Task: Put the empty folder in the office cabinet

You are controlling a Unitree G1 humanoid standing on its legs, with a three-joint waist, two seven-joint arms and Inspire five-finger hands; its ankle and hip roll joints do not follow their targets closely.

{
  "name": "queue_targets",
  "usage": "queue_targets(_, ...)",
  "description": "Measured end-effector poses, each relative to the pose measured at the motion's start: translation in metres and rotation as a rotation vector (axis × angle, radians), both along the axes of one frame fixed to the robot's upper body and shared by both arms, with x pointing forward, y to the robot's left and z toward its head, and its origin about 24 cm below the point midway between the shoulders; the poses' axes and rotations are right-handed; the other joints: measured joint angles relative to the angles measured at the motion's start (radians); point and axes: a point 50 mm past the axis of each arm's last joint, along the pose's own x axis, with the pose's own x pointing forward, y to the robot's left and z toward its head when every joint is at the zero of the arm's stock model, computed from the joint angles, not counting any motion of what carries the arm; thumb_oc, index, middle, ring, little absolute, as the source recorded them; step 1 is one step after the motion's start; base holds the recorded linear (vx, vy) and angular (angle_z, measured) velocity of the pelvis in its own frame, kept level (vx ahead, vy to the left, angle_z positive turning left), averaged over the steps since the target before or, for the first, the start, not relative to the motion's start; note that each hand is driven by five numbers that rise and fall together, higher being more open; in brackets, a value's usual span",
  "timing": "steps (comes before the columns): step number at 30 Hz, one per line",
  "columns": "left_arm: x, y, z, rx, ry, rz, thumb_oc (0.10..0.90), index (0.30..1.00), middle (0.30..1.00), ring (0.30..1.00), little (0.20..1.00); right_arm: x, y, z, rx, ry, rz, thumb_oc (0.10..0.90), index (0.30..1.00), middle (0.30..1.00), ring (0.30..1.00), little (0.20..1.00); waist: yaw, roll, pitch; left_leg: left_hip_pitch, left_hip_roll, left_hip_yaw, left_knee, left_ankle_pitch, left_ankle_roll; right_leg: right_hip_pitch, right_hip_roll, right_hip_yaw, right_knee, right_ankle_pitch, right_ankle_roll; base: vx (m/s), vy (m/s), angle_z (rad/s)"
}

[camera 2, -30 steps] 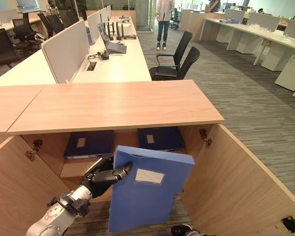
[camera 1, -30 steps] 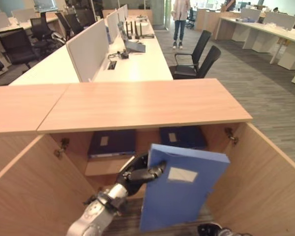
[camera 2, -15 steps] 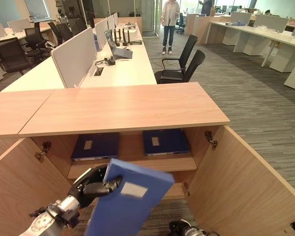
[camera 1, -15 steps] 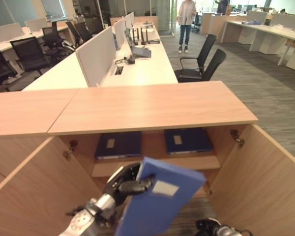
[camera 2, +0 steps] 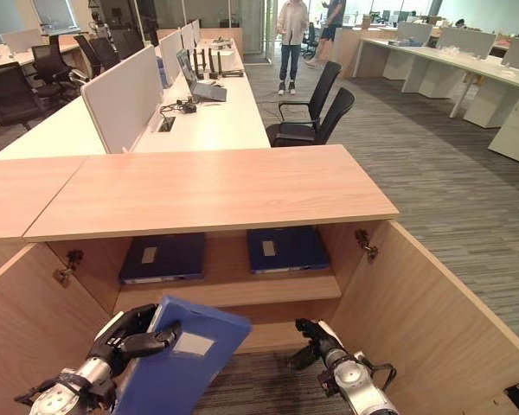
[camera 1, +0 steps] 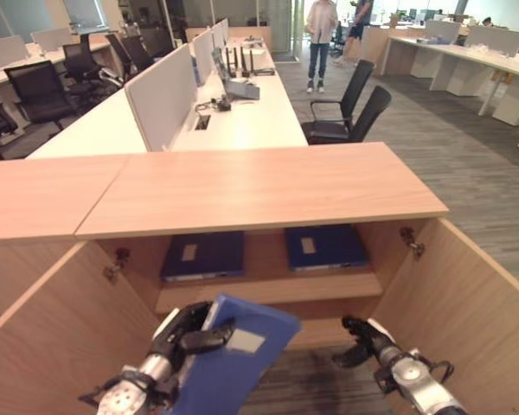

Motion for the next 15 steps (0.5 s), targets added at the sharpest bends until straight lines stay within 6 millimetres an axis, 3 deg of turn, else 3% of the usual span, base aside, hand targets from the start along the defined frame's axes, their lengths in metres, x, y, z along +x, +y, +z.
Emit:
queue_targets(8,0.028,-0.031,0.011,-0.086,-0.094,-0.068,0.4,0.3,0.3,0.3,0.3,-0.001,0.027,0.001,0.275,0.024,-0.041,0.8,0.9,0.9,0.9,0.9,-0.002,0.001,0.0,0.001,0.0,0.001,0.002,0.0,0.0,0.001,0.0,0.002,0.0,0.004,-0.006,0.0,0.0,0.0)
queue_targets(10,0.035,-0.043,0.017,-0.17,-0.125,-0.085,0.4,0.3,0.3,0.3,0.3,0.0,0.042,-0.004,0.366,0.05,-0.075,0.8,0.9,0.9,0.9,0.9,-0.002,0.001,0.0,0.001,0.001,0.002,0.004,0.001,0.0,0.0,0.001,0.002,0.0,0.005,-0.007,0.0,0.0,0.0)
queue_targets(15,0.047,-0.059,0.033,-0.316,-0.195,-0.1,0.4,0.3,0.3,0.3,0.3,0.004,0.052,-0.003,0.491,0.057,-0.143,0.8,0.9,0.9,0.9,0.9,-0.002,0.003,0.0,0.001,0.0,0.002,0.004,0.001,0.0,0.0,0.0,0.002,0.0,0.005,-0.006,0.0,0.0,0.0)
